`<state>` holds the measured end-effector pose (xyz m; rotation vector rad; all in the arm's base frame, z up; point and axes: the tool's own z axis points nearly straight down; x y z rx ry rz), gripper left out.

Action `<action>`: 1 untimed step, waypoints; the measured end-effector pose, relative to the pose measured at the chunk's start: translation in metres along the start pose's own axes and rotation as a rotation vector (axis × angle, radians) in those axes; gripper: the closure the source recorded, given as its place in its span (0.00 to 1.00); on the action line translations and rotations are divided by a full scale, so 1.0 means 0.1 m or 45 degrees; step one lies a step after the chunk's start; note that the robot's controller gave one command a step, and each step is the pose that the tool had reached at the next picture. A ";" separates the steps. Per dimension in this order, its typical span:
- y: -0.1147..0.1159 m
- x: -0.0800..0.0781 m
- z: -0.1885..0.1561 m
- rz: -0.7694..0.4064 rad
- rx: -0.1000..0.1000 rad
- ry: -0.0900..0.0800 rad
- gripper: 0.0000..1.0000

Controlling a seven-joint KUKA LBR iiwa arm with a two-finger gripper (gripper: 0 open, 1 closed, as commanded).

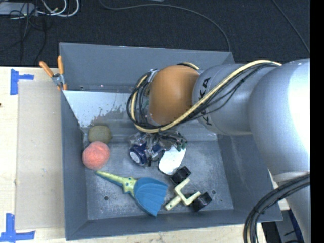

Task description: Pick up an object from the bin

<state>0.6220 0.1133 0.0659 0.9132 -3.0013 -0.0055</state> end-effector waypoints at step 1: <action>0.01 0.01 -0.10 0.001 -0.002 0.004 1.00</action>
Offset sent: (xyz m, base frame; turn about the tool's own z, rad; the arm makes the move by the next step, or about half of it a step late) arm 0.0001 0.0001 0.0163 0.0000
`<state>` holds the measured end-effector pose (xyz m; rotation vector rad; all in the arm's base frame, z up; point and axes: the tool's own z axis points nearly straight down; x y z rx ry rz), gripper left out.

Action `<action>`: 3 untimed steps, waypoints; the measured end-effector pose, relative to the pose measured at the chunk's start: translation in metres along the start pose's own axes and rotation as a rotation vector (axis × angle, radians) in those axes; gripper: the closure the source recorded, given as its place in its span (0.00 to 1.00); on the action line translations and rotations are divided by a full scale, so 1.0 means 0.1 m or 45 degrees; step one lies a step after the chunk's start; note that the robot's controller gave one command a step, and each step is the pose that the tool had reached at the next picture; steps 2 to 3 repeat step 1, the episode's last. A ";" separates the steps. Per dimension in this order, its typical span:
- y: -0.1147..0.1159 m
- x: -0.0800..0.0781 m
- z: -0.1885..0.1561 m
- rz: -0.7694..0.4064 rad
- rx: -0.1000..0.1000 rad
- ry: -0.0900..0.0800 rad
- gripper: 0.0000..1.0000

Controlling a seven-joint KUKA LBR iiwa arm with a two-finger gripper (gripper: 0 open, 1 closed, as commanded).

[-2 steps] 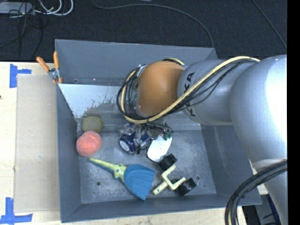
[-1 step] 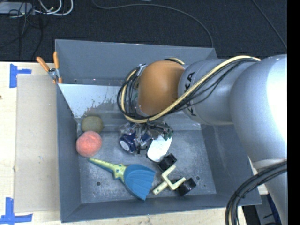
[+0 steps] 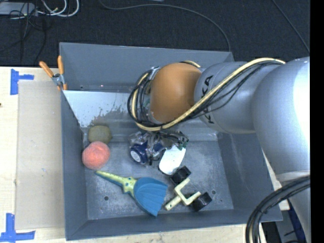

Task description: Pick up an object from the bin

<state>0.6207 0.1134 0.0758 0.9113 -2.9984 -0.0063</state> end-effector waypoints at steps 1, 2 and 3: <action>0.00 -0.01 -0.14 0.000 0.002 -0.005 1.00; 0.00 -0.01 -0.14 0.000 0.002 -0.005 1.00; 0.00 -0.01 -0.14 0.000 0.002 -0.005 1.00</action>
Offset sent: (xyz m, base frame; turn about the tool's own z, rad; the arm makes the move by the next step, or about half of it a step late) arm -0.0001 -0.0001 0.0412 0.0000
